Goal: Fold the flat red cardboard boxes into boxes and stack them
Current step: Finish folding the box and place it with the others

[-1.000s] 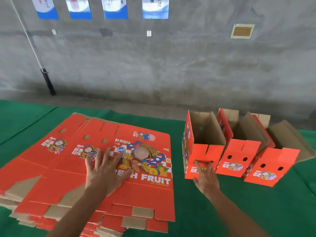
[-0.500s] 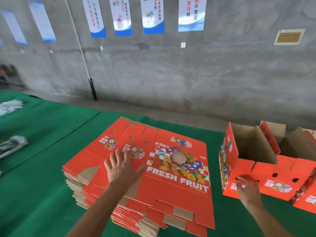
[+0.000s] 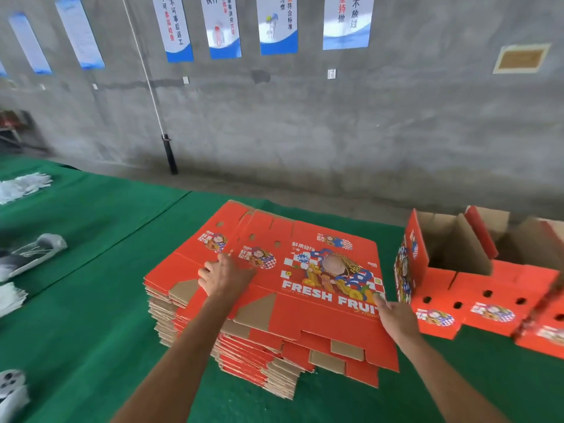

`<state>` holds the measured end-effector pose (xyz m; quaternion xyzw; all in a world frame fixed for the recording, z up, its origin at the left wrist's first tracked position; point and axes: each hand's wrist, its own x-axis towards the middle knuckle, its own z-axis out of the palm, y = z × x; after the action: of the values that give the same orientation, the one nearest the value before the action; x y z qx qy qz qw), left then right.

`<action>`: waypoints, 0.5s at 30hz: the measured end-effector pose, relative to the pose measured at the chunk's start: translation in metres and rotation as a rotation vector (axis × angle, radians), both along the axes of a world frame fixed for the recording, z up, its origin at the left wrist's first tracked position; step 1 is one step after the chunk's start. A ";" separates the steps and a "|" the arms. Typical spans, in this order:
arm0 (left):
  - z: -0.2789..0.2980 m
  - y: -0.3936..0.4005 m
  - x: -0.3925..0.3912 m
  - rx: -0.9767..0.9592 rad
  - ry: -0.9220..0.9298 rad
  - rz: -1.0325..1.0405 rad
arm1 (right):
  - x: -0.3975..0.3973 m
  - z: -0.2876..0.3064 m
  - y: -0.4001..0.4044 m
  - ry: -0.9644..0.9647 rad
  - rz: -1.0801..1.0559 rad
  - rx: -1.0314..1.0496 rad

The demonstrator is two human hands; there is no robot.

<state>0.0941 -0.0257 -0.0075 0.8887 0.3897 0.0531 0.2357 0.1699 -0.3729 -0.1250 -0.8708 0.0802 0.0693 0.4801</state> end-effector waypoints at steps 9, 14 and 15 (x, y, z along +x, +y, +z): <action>0.089 -0.003 -0.062 -0.393 -0.349 -0.391 | -0.061 0.131 -0.096 0.056 -0.055 0.374; 0.129 -0.062 -0.114 -0.410 -0.014 -0.841 | -0.104 0.203 -0.161 0.118 0.083 0.730; 0.131 -0.078 -0.120 -0.367 0.078 -0.897 | -0.111 0.215 -0.174 0.103 0.102 0.709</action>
<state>-0.0257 -0.1033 0.1236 0.9141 -0.0204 -0.1565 0.3735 0.0587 -0.5465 0.0903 -0.6486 0.0315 0.1605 0.7434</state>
